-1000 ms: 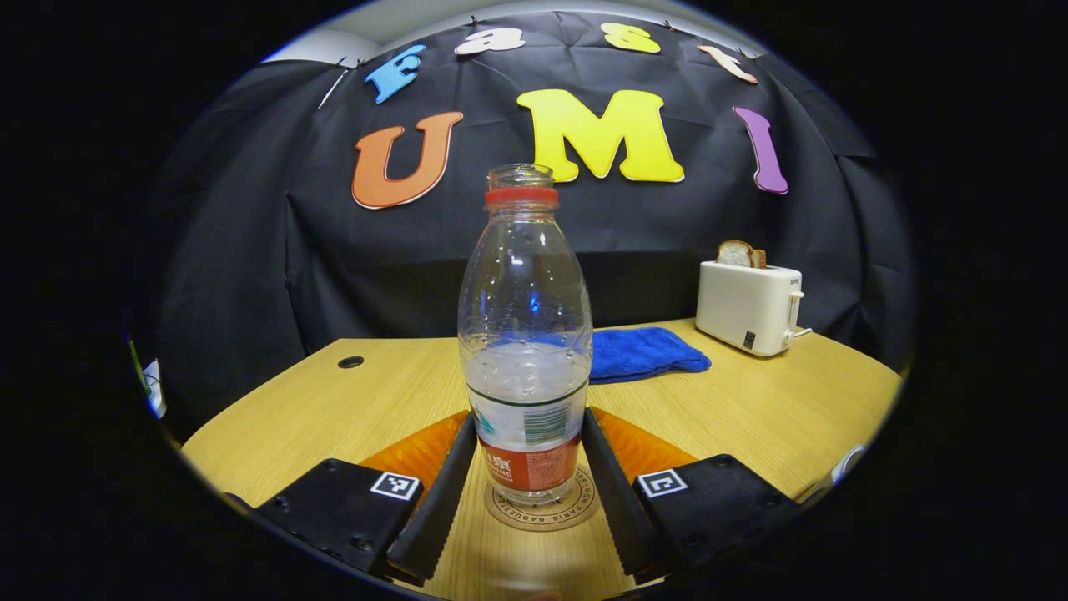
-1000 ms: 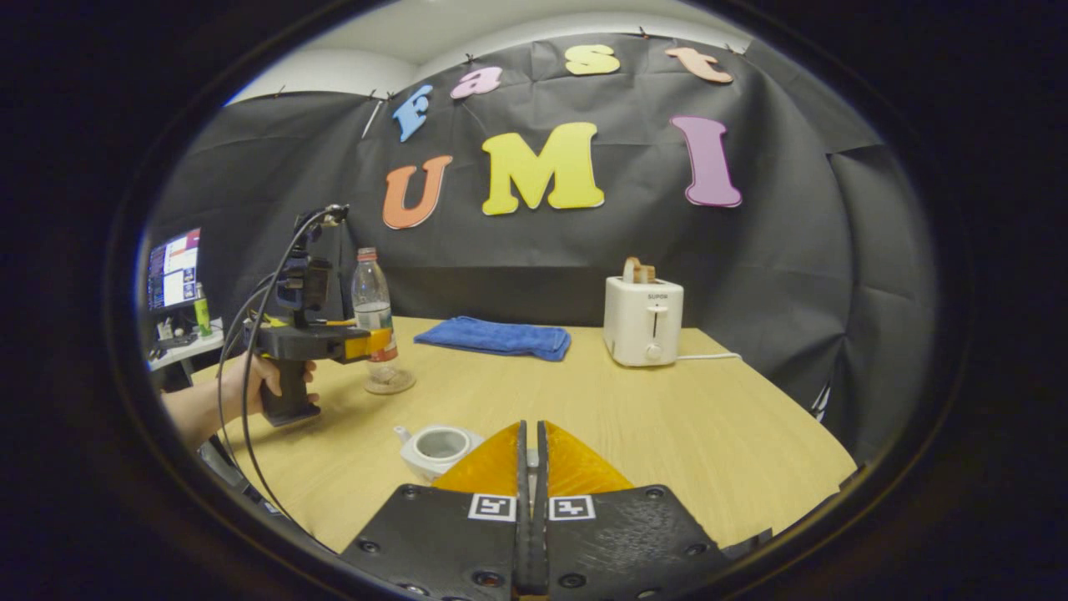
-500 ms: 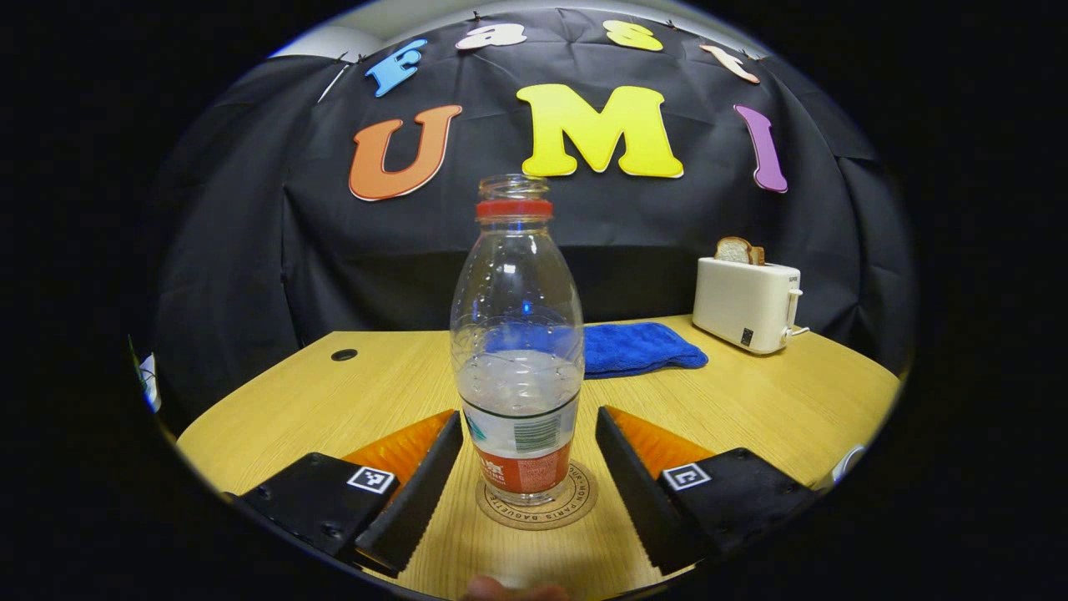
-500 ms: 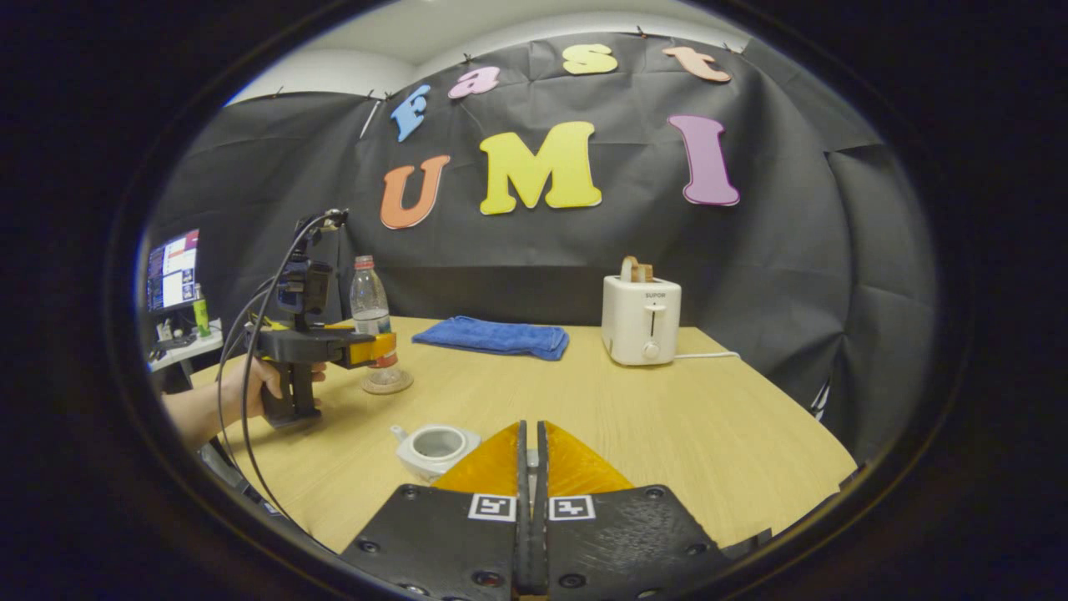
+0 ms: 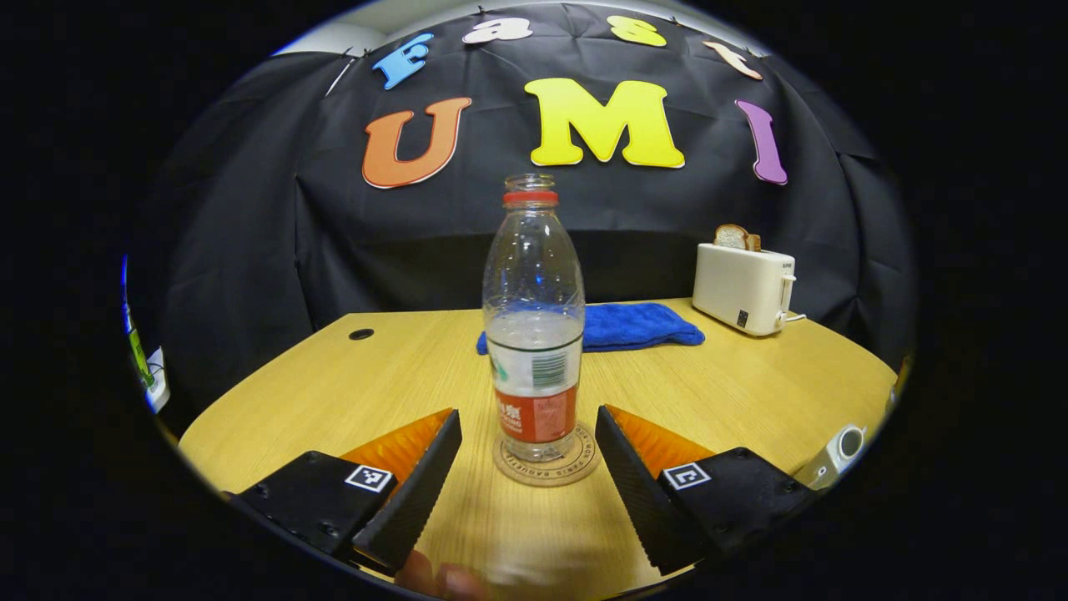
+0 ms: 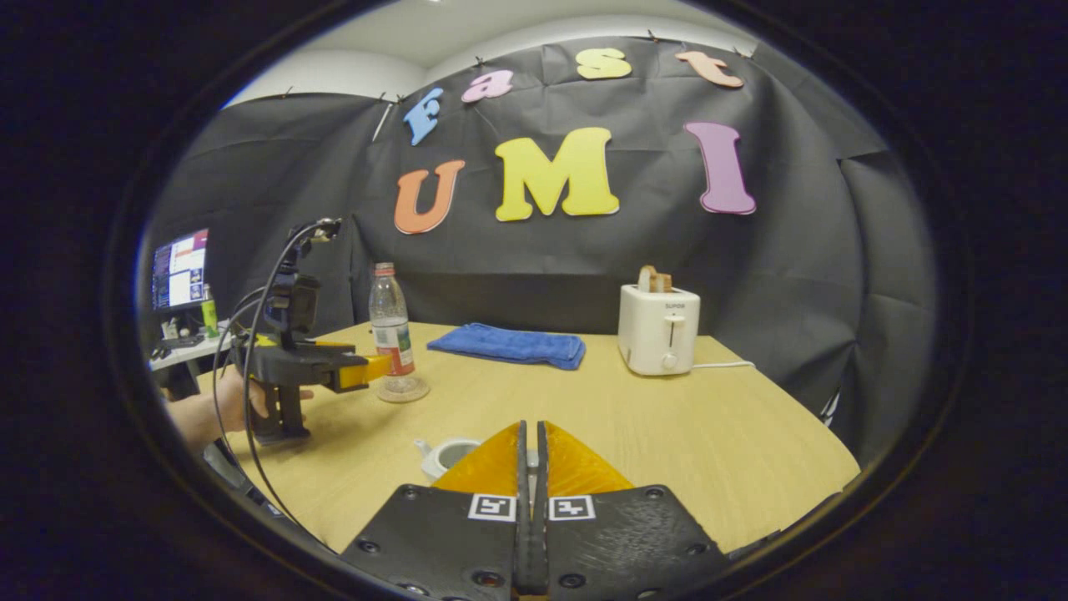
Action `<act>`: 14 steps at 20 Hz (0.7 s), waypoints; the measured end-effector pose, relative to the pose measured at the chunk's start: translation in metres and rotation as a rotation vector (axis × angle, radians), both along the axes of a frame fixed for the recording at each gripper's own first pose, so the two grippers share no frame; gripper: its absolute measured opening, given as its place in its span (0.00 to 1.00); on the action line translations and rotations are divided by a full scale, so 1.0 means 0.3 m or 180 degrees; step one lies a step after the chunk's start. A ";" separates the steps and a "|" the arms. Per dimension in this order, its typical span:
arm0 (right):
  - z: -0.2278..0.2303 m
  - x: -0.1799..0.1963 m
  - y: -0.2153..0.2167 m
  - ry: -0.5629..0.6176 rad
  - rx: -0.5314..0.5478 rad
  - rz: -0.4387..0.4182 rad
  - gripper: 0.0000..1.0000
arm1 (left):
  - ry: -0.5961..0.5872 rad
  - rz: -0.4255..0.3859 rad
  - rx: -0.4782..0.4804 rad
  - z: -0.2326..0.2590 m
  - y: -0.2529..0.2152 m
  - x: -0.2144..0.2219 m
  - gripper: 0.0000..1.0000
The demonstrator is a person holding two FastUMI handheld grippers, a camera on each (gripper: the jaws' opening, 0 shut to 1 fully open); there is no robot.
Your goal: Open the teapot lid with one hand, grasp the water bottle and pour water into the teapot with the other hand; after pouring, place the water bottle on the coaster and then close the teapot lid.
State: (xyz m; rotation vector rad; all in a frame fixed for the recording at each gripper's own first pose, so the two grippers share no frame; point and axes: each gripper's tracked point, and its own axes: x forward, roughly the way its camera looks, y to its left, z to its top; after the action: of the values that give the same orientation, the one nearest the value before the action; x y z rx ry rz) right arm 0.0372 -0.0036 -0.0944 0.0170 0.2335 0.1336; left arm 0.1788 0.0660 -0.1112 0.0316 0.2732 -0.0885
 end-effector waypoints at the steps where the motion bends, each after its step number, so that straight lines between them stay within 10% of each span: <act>1: 0.008 0.016 0.027 -0.0026 -0.0002 0.0044 0.00 | -0.0041 0.0031 0.0075 0.009 0.029 -0.039 1.00; 14: -0.056 0.133 0.175 0.0042 -0.0023 0.0379 0.00 | -0.0500 0.0535 0.0046 0.141 0.238 -0.404 1.00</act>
State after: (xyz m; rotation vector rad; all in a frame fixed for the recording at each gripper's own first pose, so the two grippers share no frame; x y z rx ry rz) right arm 0.0772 0.0490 -0.1113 -0.0032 0.2481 0.2512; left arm 0.0575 0.1374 -0.0689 0.0298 0.1189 0.0830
